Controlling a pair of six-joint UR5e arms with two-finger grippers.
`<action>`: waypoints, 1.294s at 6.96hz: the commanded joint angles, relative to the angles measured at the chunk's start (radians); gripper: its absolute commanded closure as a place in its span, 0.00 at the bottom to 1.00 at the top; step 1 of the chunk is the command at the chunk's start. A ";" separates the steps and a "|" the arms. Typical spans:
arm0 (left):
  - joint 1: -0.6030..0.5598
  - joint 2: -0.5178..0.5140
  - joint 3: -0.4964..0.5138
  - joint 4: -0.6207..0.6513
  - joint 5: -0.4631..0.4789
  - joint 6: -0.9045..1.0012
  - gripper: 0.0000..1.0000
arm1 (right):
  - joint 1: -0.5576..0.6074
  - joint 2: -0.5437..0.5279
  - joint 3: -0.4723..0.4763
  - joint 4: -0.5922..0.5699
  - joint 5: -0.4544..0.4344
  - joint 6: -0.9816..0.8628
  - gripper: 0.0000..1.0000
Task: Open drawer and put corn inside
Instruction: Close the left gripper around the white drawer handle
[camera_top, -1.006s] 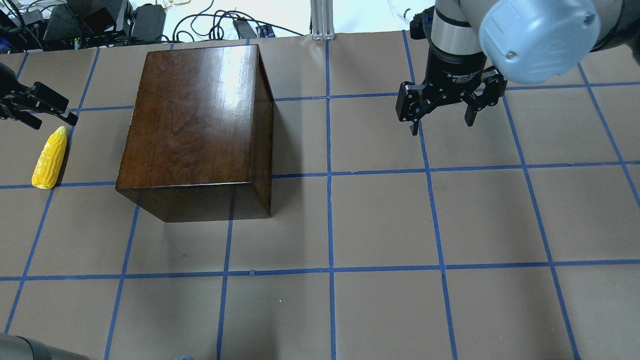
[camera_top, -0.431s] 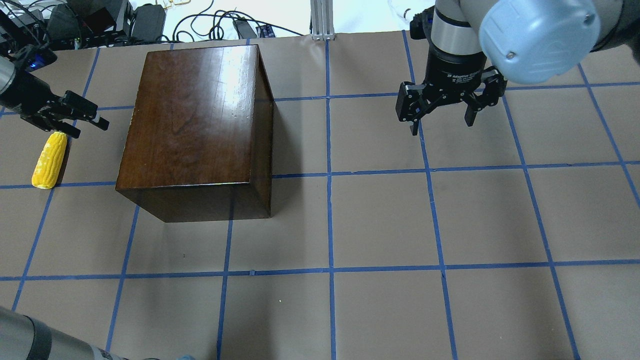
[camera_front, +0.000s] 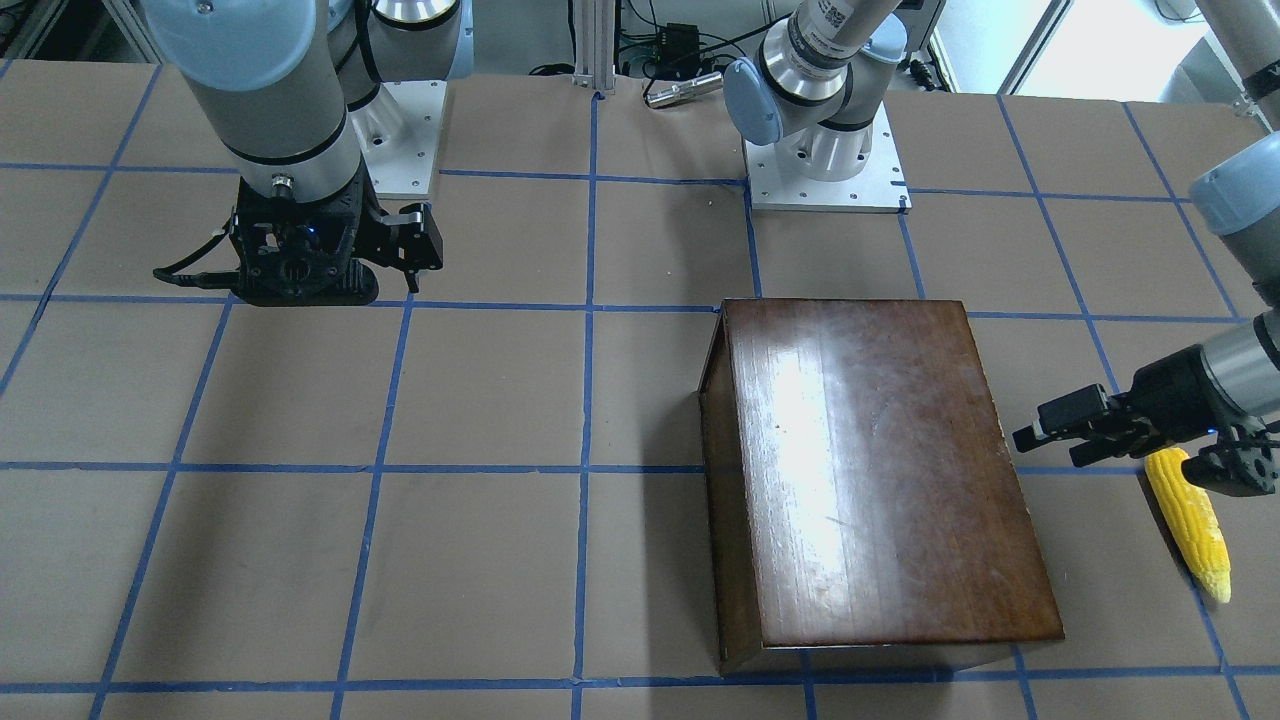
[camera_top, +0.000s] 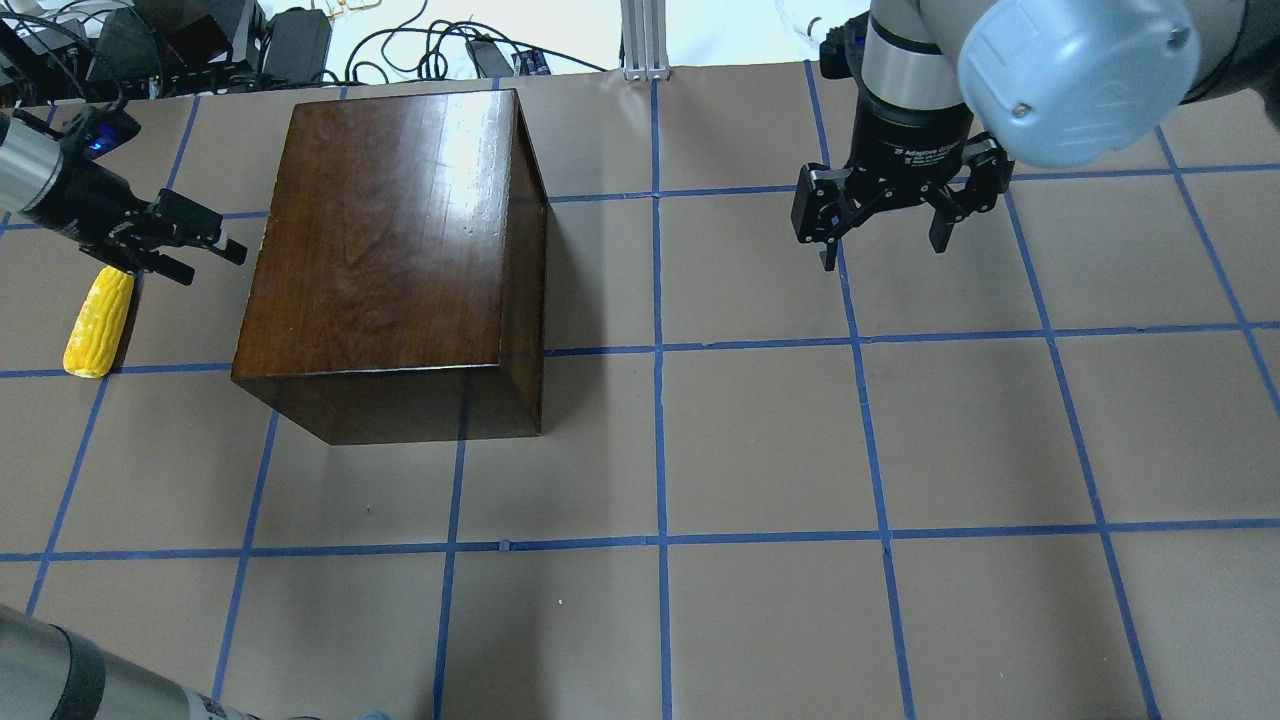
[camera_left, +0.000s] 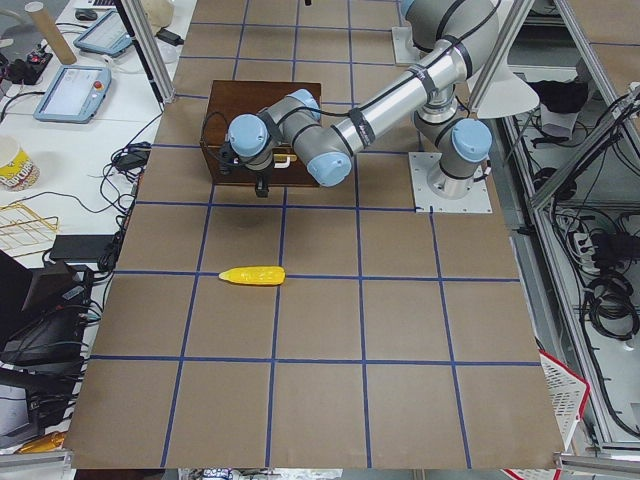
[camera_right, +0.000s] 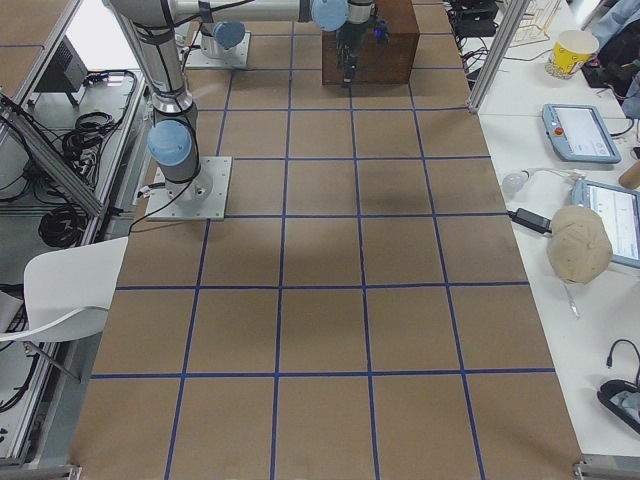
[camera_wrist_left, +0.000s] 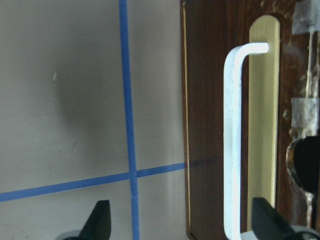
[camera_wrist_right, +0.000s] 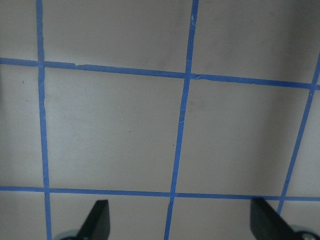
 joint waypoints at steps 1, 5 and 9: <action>-0.016 -0.018 -0.005 0.015 -0.032 0.004 0.00 | 0.000 0.000 0.000 0.000 0.000 -0.001 0.00; -0.018 -0.059 -0.006 0.061 -0.029 0.013 0.00 | 0.000 0.000 0.000 0.000 0.000 -0.001 0.00; -0.018 -0.081 -0.021 0.061 -0.029 0.015 0.00 | 0.000 0.000 0.000 0.000 0.000 -0.001 0.00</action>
